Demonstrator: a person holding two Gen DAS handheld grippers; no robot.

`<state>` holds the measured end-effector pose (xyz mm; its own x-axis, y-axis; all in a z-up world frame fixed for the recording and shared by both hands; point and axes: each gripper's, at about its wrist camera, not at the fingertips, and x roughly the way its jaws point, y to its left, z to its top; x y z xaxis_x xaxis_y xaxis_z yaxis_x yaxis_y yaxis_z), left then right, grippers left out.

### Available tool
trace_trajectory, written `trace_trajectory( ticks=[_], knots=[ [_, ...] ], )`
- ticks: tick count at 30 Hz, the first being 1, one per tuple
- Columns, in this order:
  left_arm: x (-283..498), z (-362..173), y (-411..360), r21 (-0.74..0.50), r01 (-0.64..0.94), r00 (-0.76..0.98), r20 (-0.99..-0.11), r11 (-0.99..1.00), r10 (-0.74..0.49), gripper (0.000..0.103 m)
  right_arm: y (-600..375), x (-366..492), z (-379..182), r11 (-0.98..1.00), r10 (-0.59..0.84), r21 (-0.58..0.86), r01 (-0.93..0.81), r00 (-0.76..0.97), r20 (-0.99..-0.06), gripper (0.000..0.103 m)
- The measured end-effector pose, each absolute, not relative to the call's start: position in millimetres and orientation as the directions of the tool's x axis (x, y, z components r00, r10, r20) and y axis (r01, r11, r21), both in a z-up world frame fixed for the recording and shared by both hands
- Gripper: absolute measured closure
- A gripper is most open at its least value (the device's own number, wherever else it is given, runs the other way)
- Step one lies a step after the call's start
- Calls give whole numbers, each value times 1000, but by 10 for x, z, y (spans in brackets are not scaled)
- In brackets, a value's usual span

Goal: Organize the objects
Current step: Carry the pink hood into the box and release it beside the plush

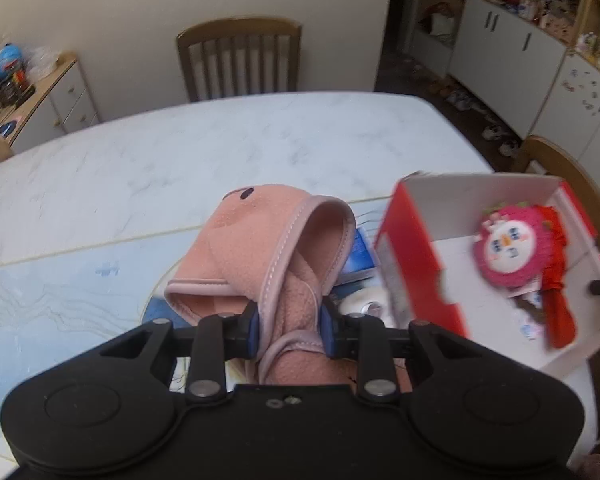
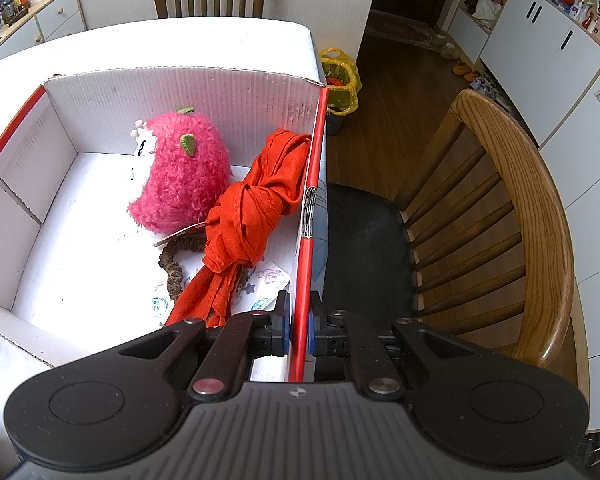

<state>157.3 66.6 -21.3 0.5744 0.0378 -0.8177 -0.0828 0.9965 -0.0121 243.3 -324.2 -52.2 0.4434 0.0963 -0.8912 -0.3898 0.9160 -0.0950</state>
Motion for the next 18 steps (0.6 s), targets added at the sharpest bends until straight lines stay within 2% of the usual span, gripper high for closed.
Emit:
trace_trajectory(
  ticks=[10, 18],
  knots=[
    [1545, 274, 182, -80, 62, 637, -764, 995, -101, 76, -3225, 2432, -523, 916, 90, -102, -389, 445, -891, 95],
    [1691, 342, -294, -74, 167, 651, -740, 983, -167, 76, -3217, 2430, -522, 915, 93, -100, -390, 446, -890, 95]
  ],
)
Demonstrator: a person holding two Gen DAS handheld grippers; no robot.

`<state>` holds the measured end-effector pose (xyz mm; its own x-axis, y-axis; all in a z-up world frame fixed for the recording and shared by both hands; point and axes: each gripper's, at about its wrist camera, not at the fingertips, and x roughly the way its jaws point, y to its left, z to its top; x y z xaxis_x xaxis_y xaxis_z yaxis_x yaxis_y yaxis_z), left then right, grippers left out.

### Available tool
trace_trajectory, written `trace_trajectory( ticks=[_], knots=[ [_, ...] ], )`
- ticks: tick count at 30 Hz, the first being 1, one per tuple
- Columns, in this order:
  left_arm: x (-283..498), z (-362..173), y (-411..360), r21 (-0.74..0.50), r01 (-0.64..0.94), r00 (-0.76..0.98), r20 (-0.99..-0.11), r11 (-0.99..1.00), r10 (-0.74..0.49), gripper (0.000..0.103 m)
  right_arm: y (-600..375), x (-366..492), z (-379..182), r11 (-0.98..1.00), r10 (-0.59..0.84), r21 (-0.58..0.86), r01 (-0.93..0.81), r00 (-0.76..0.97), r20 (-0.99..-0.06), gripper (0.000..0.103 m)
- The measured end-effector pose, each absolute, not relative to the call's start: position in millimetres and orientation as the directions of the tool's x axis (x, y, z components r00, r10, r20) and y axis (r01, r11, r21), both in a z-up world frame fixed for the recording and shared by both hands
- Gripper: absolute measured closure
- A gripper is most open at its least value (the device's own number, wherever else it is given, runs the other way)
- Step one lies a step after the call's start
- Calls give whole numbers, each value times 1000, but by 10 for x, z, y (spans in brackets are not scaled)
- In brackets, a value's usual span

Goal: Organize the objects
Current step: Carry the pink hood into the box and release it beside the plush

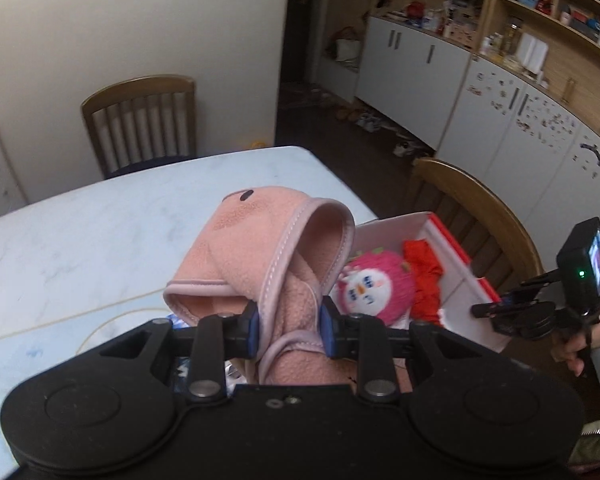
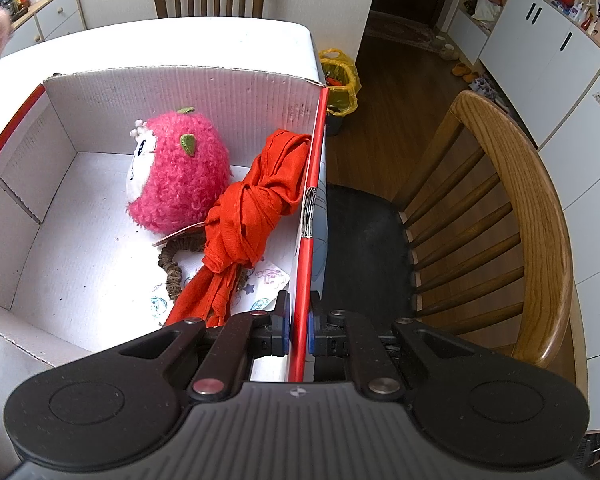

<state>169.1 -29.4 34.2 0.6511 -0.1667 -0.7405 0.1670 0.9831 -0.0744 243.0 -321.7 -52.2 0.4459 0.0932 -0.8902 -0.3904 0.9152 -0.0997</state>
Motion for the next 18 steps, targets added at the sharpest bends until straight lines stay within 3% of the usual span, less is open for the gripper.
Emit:
trace_trajectory(
  ticks=[18],
  knots=[
    [2104, -373, -1052, -8, 293, 523, -835, 956, -168, 76, -3207, 2442, -516, 915, 103, -92, -393, 447, -889, 95]
  ],
)
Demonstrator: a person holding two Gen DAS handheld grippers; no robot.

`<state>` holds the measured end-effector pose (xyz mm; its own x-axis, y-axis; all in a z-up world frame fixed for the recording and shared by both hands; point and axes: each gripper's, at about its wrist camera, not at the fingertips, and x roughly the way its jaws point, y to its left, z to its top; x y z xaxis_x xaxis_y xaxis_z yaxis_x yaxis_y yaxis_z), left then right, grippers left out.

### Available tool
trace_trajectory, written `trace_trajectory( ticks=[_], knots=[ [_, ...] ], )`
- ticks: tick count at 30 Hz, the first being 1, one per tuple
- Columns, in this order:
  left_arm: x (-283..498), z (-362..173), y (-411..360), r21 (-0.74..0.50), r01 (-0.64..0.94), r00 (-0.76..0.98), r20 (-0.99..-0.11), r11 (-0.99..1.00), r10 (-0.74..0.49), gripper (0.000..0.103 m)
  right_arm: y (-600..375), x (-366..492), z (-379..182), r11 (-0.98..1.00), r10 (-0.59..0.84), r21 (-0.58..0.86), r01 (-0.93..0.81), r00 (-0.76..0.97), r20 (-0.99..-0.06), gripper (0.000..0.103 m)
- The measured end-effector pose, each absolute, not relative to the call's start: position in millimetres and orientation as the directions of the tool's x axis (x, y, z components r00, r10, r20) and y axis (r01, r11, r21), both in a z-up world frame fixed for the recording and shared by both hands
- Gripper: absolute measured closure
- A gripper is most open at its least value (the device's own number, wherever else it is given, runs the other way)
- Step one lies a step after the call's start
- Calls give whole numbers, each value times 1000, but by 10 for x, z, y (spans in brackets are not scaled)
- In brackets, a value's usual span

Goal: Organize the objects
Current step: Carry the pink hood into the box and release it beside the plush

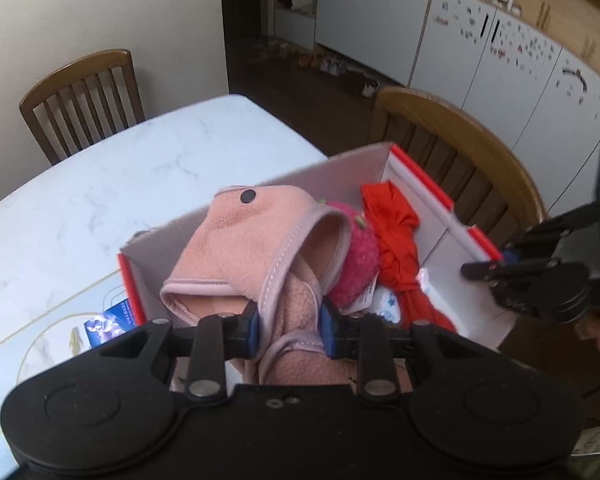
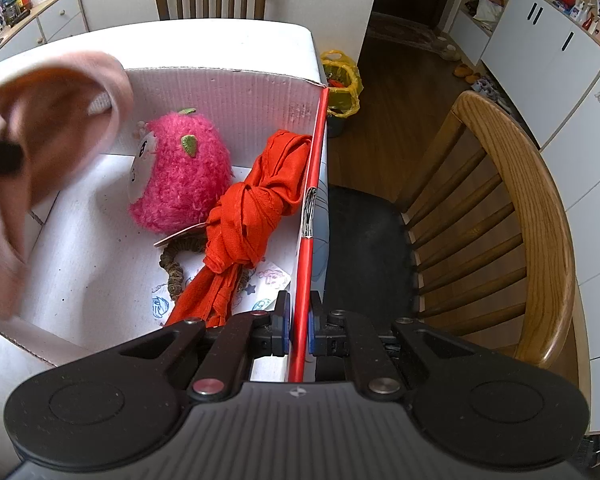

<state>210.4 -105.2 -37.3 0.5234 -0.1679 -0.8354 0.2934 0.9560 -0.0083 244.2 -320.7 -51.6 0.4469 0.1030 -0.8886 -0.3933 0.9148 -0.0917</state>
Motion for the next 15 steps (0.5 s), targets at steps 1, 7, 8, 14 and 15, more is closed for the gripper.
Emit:
trace_trajectory(
  ticks=[1, 7, 8, 14, 15],
  knots=[
    [2131, -420, -1060, -3, 294, 515, -842, 956, -161, 76, -3209, 2443, -520, 915, 105, -90, -393, 447, -888, 95],
    [2290, -726, -1066, 3, 284, 447, -885, 959, -129, 76, -3166, 2459, -516, 914, 108, -88, -396, 447, -888, 95],
    [2307, -771, -1076, 13, 284, 442, -889, 959, -119, 76, -3165, 2459, -515, 914, 109, -88, -396, 447, -888, 95],
    [2413, -1021, -1104, 73, 289, 397, -916, 954, -50, 76, -3153, 2457, -517, 914, 113, -84, -398, 447, -887, 95],
    [2426, -1054, -1093, 75, 286, 389, -920, 955, -44, 76, -3148, 2457, -516, 913, 112, -85, -398, 447, -887, 95]
  ],
)
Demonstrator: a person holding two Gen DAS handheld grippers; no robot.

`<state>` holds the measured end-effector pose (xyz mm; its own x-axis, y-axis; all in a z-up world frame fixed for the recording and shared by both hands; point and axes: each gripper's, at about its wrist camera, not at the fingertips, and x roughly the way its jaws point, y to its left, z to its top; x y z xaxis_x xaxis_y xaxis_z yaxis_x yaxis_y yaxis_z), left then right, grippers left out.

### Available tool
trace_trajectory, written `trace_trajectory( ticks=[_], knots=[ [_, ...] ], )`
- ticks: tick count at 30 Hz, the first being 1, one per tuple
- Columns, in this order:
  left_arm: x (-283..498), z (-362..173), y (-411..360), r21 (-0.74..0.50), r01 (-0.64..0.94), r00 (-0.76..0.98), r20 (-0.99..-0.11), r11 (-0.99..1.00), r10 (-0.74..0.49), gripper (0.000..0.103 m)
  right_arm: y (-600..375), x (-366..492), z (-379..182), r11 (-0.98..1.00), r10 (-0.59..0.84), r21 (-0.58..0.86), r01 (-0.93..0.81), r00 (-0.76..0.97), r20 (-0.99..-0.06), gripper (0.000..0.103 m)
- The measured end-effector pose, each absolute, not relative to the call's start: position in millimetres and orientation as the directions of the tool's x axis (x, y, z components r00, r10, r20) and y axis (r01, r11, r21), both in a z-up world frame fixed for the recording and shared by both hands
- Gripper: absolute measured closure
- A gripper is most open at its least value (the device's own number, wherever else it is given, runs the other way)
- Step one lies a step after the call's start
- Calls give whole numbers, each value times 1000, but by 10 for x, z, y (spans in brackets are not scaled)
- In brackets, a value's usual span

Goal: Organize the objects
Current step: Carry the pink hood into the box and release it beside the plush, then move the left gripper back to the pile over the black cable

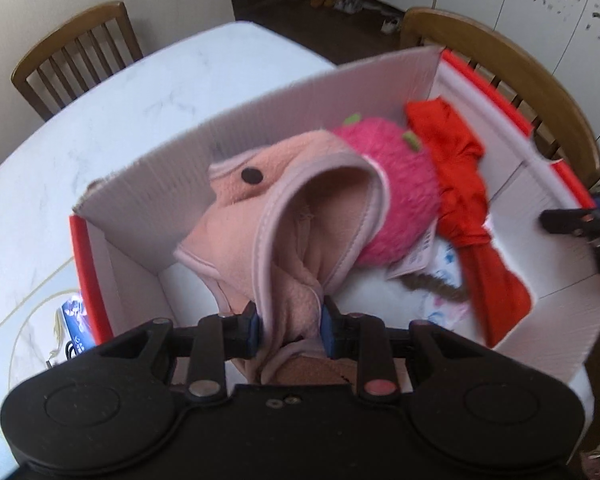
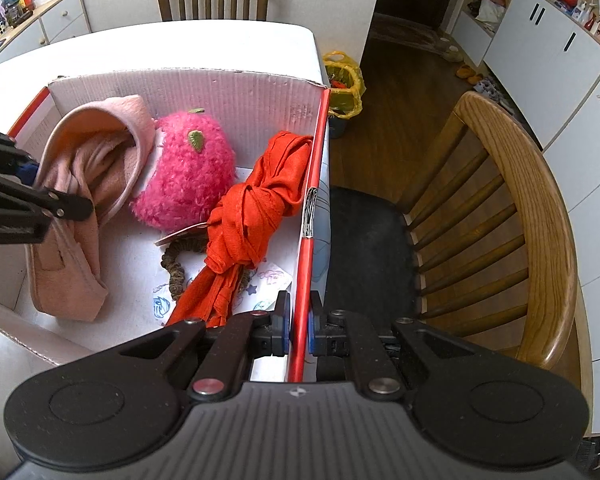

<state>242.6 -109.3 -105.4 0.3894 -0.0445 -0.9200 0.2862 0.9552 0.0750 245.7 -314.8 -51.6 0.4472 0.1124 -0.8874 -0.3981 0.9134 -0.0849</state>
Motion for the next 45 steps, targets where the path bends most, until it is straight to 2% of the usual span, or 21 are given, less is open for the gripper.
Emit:
trace_trajectory(
  ticks=[13, 19, 21, 25, 28, 35, 45],
  knots=[
    [2465, -1274, -1052, 80, 297, 322, -946, 951, -21, 75, -3147, 2451, -528, 912, 115, -83, -401, 447, -887, 95],
    [2427, -1212, -973, 42, 267, 334, -941, 963, -52, 67, -3148, 2453, -529, 912, 116, -83, -402, 447, -887, 95],
    [2403, -1175, -952, 33, 259, 345, -937, 965, -60, 56, -3144, 2452, -529, 912, 116, -83, -402, 446, -887, 95],
    [2340, -1073, -924, 9, 250, 370, -925, 968, -87, 50, -3150, 2451, -529, 912, 116, -83, -402, 446, -887, 95],
    [2279, -974, -922, -3, 246, 394, -914, 969, -103, 39, -3151, 2451, -528, 912, 116, -83, -401, 447, -887, 95],
    [2189, -684, -883, -52, 229, 447, -881, 972, -153, 37, -3147, 2450, -530, 912, 117, -82, -402, 446, -887, 95],
    [2149, -358, -779, -85, 169, 520, -839, 982, -162, 23, -3140, 2452, -529, 912, 116, -83, -402, 446, -887, 95]
  ],
)
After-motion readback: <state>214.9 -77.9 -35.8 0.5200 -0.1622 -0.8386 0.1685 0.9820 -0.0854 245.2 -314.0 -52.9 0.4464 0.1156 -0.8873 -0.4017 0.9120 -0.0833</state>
